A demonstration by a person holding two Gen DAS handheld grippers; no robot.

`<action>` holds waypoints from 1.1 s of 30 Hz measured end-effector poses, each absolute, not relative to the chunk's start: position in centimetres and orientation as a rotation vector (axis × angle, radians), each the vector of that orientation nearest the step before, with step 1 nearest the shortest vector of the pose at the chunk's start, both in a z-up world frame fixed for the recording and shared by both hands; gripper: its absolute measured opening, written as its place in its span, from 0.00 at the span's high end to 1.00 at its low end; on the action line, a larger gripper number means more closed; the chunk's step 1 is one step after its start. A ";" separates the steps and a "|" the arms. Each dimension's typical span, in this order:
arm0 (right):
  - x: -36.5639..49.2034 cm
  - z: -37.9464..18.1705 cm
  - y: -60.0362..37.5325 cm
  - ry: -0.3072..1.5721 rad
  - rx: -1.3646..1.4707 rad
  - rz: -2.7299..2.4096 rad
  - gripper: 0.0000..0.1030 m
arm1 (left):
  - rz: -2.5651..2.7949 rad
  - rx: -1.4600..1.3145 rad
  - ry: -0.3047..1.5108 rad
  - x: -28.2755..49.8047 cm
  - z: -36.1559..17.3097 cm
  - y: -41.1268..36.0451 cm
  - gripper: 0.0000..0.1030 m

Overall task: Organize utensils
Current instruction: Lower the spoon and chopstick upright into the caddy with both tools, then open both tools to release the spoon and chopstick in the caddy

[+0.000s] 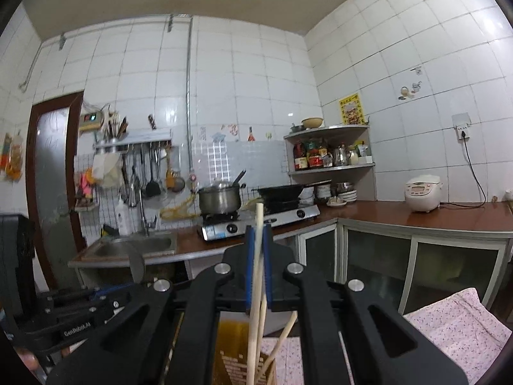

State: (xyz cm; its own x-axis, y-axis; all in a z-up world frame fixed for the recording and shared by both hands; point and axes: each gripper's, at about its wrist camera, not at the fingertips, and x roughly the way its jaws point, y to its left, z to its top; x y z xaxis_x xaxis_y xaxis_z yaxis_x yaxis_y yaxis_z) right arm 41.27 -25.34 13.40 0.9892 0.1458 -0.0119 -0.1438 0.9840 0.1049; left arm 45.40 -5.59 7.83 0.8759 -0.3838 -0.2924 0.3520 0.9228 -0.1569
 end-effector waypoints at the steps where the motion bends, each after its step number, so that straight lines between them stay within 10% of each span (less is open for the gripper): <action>1: 41.2 13.0 -25.2 0.027 0.093 0.152 0.94 | -0.384 -0.097 0.324 45.3 7.7 -5.6 0.93; 19: 42.0 9.8 -24.5 0.269 0.006 0.212 0.94 | -0.360 -0.019 0.296 42.0 6.9 -5.9 0.92; 22: 42.1 9.9 -24.5 0.352 -0.009 0.190 0.84 | -0.365 -0.036 0.323 41.5 7.4 -5.5 0.73; 25: 41.1 10.8 -25.2 0.373 0.008 0.162 0.35 | -0.347 -0.056 0.318 40.2 8.8 -4.8 0.50; 33: 35.9 13.1 -25.8 0.416 -0.018 0.065 0.22 | -0.261 -0.037 0.321 34.2 12.0 -2.4 0.05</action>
State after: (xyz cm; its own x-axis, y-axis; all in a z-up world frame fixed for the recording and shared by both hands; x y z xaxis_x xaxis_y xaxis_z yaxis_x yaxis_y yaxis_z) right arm 35.89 -25.76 13.14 0.9125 0.0598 -0.4046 -0.0671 0.9977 -0.0040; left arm 34.19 -2.40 11.99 0.9157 -0.2597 -0.3068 0.2480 0.9657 -0.0773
